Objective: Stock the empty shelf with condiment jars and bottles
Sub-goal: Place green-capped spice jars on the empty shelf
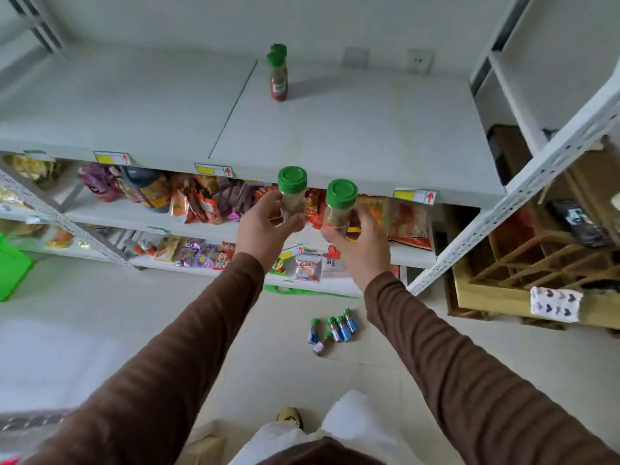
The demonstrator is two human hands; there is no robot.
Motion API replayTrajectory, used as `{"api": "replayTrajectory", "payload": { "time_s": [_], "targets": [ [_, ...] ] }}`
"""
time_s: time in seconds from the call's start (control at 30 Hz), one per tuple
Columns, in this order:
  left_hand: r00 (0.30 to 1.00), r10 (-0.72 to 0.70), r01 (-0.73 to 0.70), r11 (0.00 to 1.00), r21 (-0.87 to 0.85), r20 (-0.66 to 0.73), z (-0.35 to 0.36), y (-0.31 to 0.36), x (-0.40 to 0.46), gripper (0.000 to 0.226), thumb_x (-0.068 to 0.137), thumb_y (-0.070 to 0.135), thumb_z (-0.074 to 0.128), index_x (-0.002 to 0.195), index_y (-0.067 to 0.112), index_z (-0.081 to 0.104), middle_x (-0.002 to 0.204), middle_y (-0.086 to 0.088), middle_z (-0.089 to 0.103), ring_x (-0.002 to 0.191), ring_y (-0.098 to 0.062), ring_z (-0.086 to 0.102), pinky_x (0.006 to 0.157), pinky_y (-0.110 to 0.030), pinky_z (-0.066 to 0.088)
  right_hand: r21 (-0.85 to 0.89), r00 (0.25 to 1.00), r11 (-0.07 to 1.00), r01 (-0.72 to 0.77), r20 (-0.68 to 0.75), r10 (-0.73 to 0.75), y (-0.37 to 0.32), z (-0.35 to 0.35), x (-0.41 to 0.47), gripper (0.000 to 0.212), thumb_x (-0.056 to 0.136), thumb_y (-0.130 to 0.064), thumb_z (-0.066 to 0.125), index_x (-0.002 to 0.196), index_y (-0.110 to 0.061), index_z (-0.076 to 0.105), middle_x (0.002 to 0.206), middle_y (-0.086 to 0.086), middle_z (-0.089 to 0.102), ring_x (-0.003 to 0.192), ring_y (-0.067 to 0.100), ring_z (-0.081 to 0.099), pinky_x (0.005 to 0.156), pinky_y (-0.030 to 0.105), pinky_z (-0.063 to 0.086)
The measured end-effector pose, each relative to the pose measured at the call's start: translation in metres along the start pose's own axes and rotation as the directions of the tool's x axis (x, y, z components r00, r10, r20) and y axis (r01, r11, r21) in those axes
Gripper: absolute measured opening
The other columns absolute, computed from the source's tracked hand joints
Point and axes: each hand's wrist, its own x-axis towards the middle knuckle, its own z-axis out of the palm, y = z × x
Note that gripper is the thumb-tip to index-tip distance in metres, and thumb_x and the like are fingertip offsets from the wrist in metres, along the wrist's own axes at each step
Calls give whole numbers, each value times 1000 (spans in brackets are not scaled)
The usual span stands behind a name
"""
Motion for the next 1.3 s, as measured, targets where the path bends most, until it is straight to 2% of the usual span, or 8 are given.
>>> {"api": "replayTrajectory", "payload": {
  "time_s": [0.2, 0.3, 0.4, 0.53, 0.67, 0.87, 1.07, 1.3],
  "targets": [
    [1000, 10, -10, 1000, 12, 1, 31, 8, 103, 31, 77, 32, 76, 104, 25, 64, 94, 10, 73, 85, -8, 69, 79, -30, 56, -39, 1000, 999, -22, -14, 22, 18, 5, 108, 38, 77, -34, 81, 106, -19, 62, 97, -8, 70, 88, 9, 61, 71, 14, 43],
    [1000, 5, -5, 1000, 17, 1, 40, 7, 151, 30, 78, 26, 77, 104, 22, 63, 96, 6, 73, 88, -11, 69, 82, -31, 56, -33, 999, 999, -31, 19, 31, 26, 14, 157, 39, 76, -34, 81, 106, -20, 61, 100, -5, 70, 91, 14, 63, 78, 29, 50],
    [999, -23, 24, 999, 42, -27, 42, -2, 194, 33, 77, 24, 78, 106, 21, 64, 97, 2, 73, 87, -15, 69, 82, -33, 56, -50, 999, 999, -18, 49, 21, 29, 30, 193, 38, 76, -36, 80, 104, -20, 61, 95, -5, 70, 85, 16, 65, 77, 36, 54],
    [998, -45, 48, 996, 78, -35, 33, -15, 249, 29, 76, 20, 79, 100, 20, 64, 94, 3, 71, 84, -13, 66, 81, -30, 53, -51, 995, 998, -28, 90, 32, 28, 59, 230, 38, 76, -35, 80, 104, -18, 60, 95, -2, 71, 85, 20, 66, 78, 40, 55],
    [999, -46, 46, 995, 86, -6, 21, -30, 302, 26, 78, 17, 79, 98, 24, 63, 93, 7, 69, 89, -12, 66, 75, -17, 47, -71, 994, 996, -57, 92, 64, 23, 93, 254, 39, 75, -35, 80, 103, -18, 59, 95, 0, 72, 87, 23, 67, 79, 40, 54],
    [997, -41, 30, 989, 143, 72, 8, -57, 372, 29, 76, 25, 80, 101, 23, 66, 97, 7, 72, 90, -14, 68, 86, -36, 55, -100, 995, 991, -90, 29, 93, 12, 143, 277, 38, 77, -30, 80, 104, -16, 59, 95, 1, 72, 85, 23, 68, 76, 37, 54],
    [991, -16, 1, 993, 117, 129, 3, -62, 409, 24, 78, 23, 79, 98, 20, 65, 94, 7, 71, 90, -15, 67, 84, -32, 53, -99, 993, 988, -117, -6, 117, 5, 173, 296, 39, 77, -34, 80, 104, -17, 59, 97, -1, 72, 85, 20, 69, 79, 37, 55],
    [987, 28, -46, 992, 115, 158, 2, -64, 429, 31, 79, 24, 79, 105, 18, 63, 97, 5, 69, 91, -16, 65, 81, -29, 51, -116, 993, 986, -119, -25, 117, 7, 193, 313, 39, 75, -33, 81, 104, -17, 60, 98, 1, 70, 89, 22, 67, 81, 39, 54]
  ]
}}
